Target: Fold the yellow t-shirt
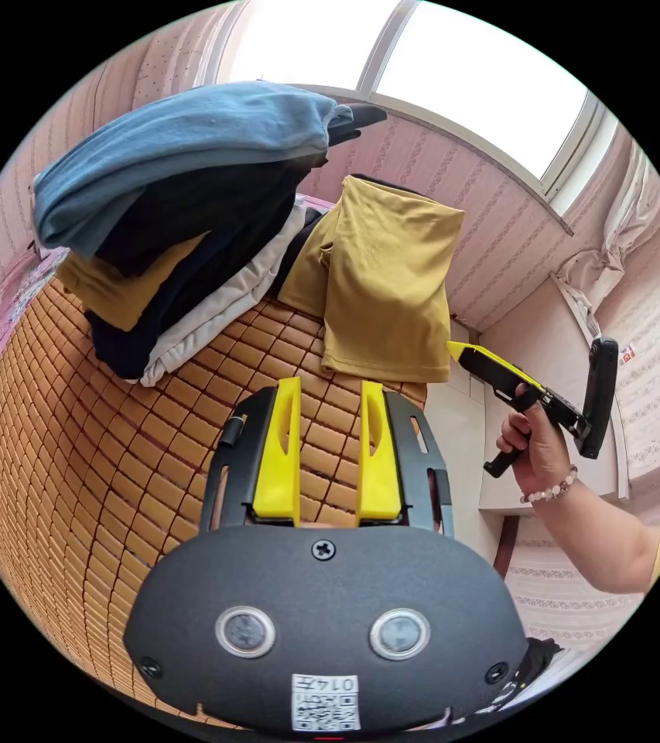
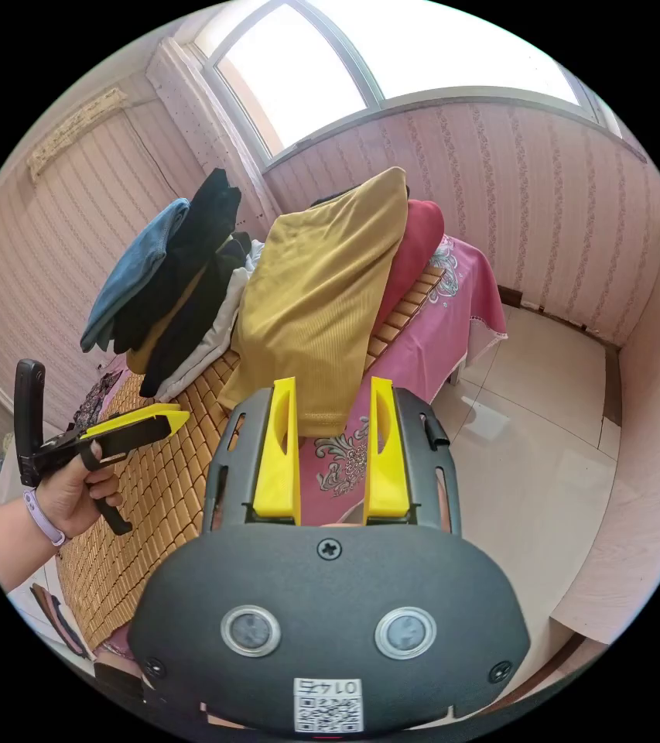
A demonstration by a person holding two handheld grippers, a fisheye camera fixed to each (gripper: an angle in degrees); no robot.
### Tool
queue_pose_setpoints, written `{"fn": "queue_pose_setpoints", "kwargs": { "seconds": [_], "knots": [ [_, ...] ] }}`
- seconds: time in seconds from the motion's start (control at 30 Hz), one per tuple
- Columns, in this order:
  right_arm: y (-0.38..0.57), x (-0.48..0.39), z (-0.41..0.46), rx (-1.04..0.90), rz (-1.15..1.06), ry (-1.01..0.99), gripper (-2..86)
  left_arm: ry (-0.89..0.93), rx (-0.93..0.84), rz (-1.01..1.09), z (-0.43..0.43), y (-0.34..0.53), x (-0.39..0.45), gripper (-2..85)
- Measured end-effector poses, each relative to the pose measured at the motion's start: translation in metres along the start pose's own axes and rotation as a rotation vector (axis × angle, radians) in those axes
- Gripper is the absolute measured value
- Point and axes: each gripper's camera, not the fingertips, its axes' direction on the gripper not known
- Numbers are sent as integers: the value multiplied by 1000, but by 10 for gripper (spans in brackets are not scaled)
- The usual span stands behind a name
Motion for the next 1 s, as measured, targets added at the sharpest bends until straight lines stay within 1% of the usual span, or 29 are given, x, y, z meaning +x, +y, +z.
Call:
{"fn": "queue_pose_setpoints", "kwargs": {
  "seconds": [0.07,0.13,0.17,0.2,0.23,0.3,0.37,0.43,0.53,0.57,0.67,0.7,0.77,0.83,0.9,0.93,1.0],
  "knots": [
    [-4,11,12,-46,24,-54,65,-42,-11,41,18,-13,4,69],
    [-8,29,17,-79,108,-178,53,-71,-37,47,35,-24,6,49],
    [-9,33,16,-70,123,-196,51,-58,-86,35,47,-29,5,36],
    [-9,37,11,-59,145,-203,46,-31,-51,-3,49,-31,3,22],
    [-9,37,3,-47,136,-212,40,-10,-59,-23,50,-31,1,16],
    [-5,33,-13,-10,109,-238,32,26,-73,-112,44,-26,-6,2],
    [3,27,-32,17,102,-266,24,63,-108,-119,31,-13,-8,0],
    [15,18,-55,25,125,-338,18,71,-61,-103,5,11,-10,-1],
    [28,-2,-80,20,116,-441,17,199,30,-194,-54,71,-28,-4],
    [28,-9,-84,13,96,-456,16,226,88,-232,-83,100,-36,-5],
    [28,-45,-106,-7,-24,-520,15,221,211,-300,-156,169,-52,-5],
    [26,-62,-110,-22,-62,-573,14,207,266,-311,-187,194,-56,-5],
    [24,-94,-116,-52,-110,-670,14,145,350,-321,-237,229,-59,-6],
    [26,-150,-125,-80,-219,-753,14,66,439,-345,-287,263,-63,-6],
    [30,-196,-136,-88,-322,-840,14,-42,574,-370,-356,306,-64,-6],
    [32,-224,-145,-75,-384,-887,14,-68,606,-369,-372,316,-64,-6],
    [33,-260,-160,-35,-453,-946,14,-180,725,-348,-435,353,-59,-6]
  ]
}}
